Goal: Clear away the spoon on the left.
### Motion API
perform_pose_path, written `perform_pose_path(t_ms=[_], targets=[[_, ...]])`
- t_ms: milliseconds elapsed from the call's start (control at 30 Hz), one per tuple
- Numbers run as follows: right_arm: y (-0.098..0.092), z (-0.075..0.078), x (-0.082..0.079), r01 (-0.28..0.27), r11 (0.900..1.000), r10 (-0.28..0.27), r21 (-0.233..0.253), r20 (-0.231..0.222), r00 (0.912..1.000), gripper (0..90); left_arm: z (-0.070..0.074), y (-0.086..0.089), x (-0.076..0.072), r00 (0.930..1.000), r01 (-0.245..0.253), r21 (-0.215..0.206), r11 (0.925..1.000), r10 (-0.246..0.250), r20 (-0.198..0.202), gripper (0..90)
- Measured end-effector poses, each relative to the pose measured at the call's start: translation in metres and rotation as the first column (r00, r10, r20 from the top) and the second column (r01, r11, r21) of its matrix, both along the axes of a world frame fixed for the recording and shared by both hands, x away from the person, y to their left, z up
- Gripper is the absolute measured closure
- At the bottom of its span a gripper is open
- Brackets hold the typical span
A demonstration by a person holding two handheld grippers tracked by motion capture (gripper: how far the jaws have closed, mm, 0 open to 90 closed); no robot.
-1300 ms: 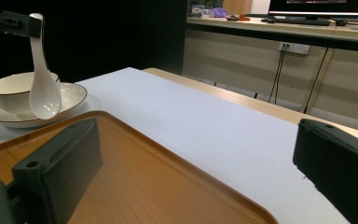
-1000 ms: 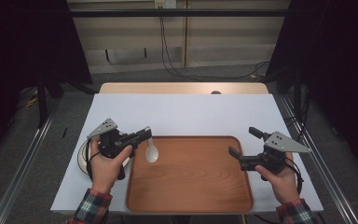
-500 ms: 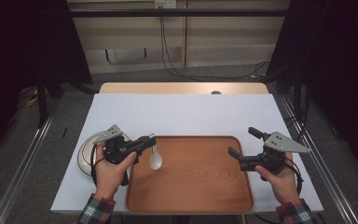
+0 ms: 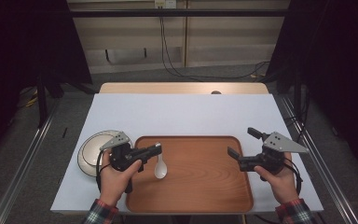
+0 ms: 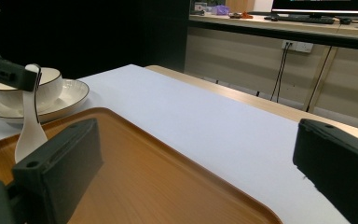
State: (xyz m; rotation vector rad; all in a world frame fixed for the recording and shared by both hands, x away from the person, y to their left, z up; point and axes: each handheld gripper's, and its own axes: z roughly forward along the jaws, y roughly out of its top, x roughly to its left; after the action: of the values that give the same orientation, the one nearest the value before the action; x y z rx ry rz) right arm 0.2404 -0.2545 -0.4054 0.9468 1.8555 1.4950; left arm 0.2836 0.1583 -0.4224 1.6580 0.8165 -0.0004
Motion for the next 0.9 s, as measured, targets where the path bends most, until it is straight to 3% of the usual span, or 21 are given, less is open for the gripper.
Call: perform_pose_path(t_ms=[500, 900], targets=[[0.000, 0.000, 0.000, -0.002, 1.000, 0.002, 0.005, 0.003, 1.0000, 0.8, -0.005, -0.007, -0.009, 0.9993, 0.029, -0.010, 0.9995, -0.029, -0.022, 85.4], [0.002, -0.001, 0.001, -0.001, 1.000, 0.001, -0.001, 0.000, 1.0000, 0.8, -0.009, -0.002, -0.009, 0.9988, 0.037, -0.025, 0.9990, -0.037, -0.032, 85.2]])
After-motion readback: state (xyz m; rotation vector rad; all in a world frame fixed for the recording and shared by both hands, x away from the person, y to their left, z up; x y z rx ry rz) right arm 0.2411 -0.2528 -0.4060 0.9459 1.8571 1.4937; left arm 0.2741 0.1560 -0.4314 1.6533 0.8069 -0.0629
